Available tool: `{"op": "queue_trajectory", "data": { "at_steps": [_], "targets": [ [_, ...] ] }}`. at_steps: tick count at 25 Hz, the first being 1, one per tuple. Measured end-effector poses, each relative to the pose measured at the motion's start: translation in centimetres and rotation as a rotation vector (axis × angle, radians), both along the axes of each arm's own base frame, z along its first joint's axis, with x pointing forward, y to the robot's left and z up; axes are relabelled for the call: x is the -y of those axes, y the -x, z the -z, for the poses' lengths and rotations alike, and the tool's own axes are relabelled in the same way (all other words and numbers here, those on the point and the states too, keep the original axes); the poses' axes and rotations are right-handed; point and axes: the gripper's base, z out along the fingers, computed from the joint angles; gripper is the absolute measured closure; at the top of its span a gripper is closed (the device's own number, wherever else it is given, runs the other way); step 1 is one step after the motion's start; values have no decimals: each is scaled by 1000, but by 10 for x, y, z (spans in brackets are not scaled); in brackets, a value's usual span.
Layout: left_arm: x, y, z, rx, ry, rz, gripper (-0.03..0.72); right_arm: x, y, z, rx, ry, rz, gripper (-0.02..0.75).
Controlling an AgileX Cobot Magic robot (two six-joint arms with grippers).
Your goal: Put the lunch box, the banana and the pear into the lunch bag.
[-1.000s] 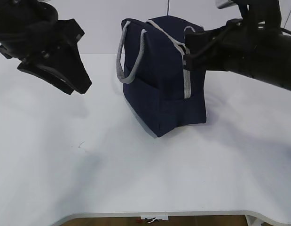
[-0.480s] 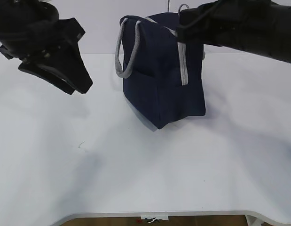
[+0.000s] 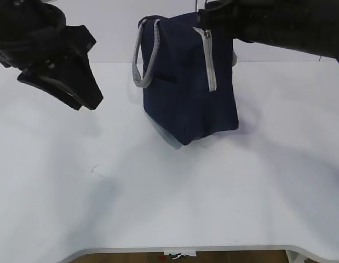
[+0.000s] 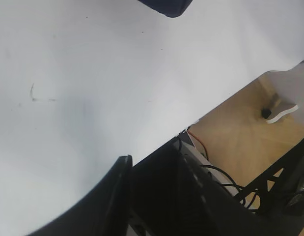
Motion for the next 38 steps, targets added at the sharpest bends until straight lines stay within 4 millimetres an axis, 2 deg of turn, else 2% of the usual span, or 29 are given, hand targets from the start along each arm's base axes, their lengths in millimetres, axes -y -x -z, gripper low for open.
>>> {"op": "queue_trajectory", "data": {
  "at_steps": [6, 12, 17, 21, 27, 32, 35, 38],
  "targets": [
    [-1, -1, 1, 9, -18, 1, 445, -16, 8, 1, -18, -2, -48, 737],
    [-3, -2, 1, 21, -41, 2, 445, -31, 13, -11, -9, -7, -91, 737],
    [-5, -2, 2, 31, -59, 2, 445, -35, 12, -19, 9, -17, -96, 737],
    [-6, -3, 2, 36, -69, 3, 445, -36, 9, -16, 2, -17, -95, 737],
    [7, -5, -1, 124, -25, 2, 440, -37, 8, -16, 0, -21, -95, 737],
    [22, -5, -2, 192, 18, 13, 360, -37, 8, -16, -2, -24, -94, 737],
    [28, -12, 4, 208, 33, 1, 288, -37, 8, -18, 1, -31, -92, 737],
    [33, -20, 9, 231, 58, -21, 262, -37, 7, -22, -5, -48, -87, 737]
  ]
}}
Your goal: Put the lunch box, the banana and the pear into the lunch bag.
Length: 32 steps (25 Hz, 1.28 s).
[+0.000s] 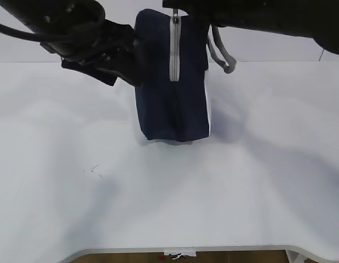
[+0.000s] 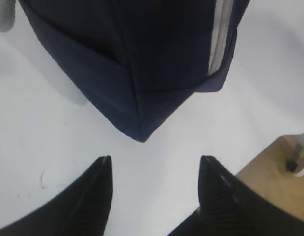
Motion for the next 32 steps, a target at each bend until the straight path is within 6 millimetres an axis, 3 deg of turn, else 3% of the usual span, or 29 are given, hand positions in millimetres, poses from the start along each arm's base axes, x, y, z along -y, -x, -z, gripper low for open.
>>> {"op": "queue_trajectory", "data": {
  "at_steps": [7, 16, 18, 24, 32],
  "targets": [
    [6, -14, 5, 67, 45, -39, 265, -4, -8, -3, -38, -49, 18, 737],
    [16, -31, 31, 48, 45, -64, 294, -5, -10, -5, -43, -60, 21, 737],
    [17, -32, 32, 53, 47, -67, 354, -5, -10, -5, -44, -61, 21, 737],
    [17, -32, 31, 75, 44, -56, 665, -5, -10, -5, -43, -62, 21, 737],
    [8, -31, 37, 113, -125, 40, 697, -6, -10, -3, -55, -55, 20, 737]
  ]
}}
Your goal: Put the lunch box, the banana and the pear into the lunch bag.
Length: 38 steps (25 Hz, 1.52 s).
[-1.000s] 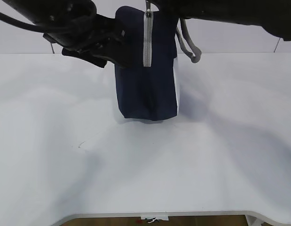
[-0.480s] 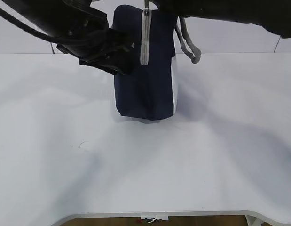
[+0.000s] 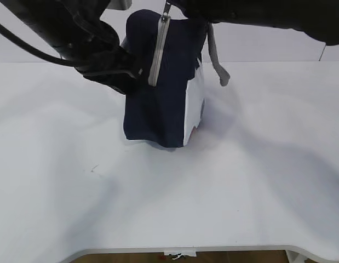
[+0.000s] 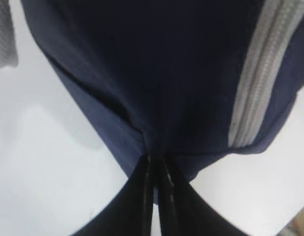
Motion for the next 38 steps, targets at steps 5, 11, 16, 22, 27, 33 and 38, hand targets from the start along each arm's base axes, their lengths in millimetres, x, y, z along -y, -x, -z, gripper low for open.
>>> {"op": "queue_trajectory", "data": {
  "at_steps": [5, 11, 16, 22, 27, 33, 38],
  "targets": [
    [-9, 4, -3, 24, -111, 47, 697, -1, 0, 0, -4, 2, -2, 737],
    [-16, 12, -11, 8, -157, 83, 697, -1, 0, 0, -4, 2, -2, 737],
    [-20, 17, -13, -18, -192, 100, 697, -1, 0, 0, -4, 1, -2, 737],
    [-22, 19, -14, -21, -211, 112, 697, 2, -3, 2, -20, -15, 15, 737],
    [-24, 22, -20, -11, -209, 117, 697, 10, -9, 3, -26, -24, 43, 737],
    [-25, 26, -24, -11, -211, 123, 697, 16, -12, 4, -30, -28, 62, 737],
    [-28, 30, -28, -14, -219, 130, 697, 16, -20, 12, -47, -26, 75, 737]
  ]
}}
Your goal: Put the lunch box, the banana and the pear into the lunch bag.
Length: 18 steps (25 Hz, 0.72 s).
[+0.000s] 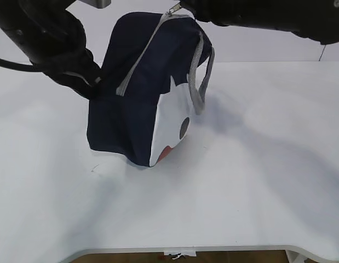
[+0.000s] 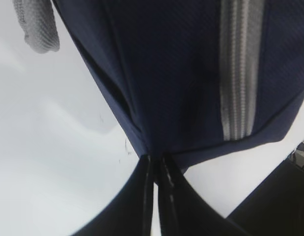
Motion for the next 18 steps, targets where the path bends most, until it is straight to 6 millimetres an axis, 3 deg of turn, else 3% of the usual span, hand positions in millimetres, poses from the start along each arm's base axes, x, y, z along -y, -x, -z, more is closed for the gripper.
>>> {"op": "queue_trajectory", "data": {
  "at_steps": [9, 18],
  "targets": [
    [-4, 5, -2, -12, -14, 5, 697, 4, -24, 1, -7, -1, 36, 737],
    [-5, 7, 3, -15, -17, 6, 697, 4, -24, 11, -83, 26, 33, 737]
  ]
}}
